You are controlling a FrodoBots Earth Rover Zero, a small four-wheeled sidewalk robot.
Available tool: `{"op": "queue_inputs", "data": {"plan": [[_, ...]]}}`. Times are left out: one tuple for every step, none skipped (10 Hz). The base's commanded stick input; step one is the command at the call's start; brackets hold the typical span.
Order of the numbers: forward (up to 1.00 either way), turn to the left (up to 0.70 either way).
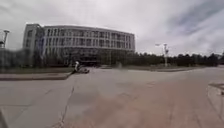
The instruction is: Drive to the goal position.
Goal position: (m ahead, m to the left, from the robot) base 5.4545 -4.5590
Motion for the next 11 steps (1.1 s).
{"op": "queue_inputs", "data": {"plan": [[0.70, 0.00], [0.70, 0.00], [0.70, 0.00], [0.70, 0.00], [0.70, 0.00], [0.70, 0.00], [0.70, 0.00], [0.70, 0.00], [0.70, 0.00], [0.70, 0.00], [0.70, 0.00]]}}
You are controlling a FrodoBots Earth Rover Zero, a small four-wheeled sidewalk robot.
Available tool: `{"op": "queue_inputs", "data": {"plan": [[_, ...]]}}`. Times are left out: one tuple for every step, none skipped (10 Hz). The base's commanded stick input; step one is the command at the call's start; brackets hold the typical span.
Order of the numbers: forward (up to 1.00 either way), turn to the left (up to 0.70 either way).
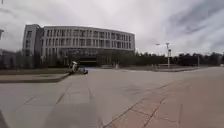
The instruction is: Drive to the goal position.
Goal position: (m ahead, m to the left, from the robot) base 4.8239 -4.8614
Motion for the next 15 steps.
{"op": "queue_inputs", "data": {"plan": [[0.70, 0.00], [0.70, 0.00], [0.70, 0.00], [0.70, 0.00], [0.70, 0.00], [0.70, 0.00], [0.70, 0.00], [0.70, 0.00], [0.70, 0.00], [0.70, 0.00], [0.70, 0.00], [0.70, 0.00], [0.70, 0.00], [0.70, 0.00], [0.70, 0.00]]}}
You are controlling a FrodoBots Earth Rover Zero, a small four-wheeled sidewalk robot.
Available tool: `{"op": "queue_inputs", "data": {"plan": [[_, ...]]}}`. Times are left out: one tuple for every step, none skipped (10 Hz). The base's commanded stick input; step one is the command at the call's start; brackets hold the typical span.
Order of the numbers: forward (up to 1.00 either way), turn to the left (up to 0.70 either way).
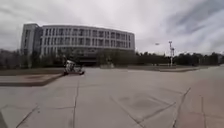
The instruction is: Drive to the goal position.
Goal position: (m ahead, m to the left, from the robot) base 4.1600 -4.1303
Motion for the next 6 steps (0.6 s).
{"op": "queue_inputs", "data": {"plan": [[0.70, 0.00], [0.70, 0.00], [0.70, 0.00], [0.70, 0.00], [0.70, 0.02], [0.70, 0.02]]}}
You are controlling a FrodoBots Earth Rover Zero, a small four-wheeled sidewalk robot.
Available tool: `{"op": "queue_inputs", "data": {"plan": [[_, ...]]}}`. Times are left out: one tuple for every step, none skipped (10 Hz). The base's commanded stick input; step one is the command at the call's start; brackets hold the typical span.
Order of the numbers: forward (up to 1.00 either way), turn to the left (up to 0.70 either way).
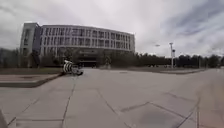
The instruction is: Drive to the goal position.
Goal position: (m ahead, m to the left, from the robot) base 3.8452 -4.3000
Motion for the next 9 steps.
{"op": "queue_inputs", "data": {"plan": [[0.70, 0.02], [0.70, 0.12], [0.70, 0.28], [0.70, 0.21], [0.70, 0.09], [0.70, 0.00], [0.70, 0.00], [0.70, 0.00], [0.70, 0.00]]}}
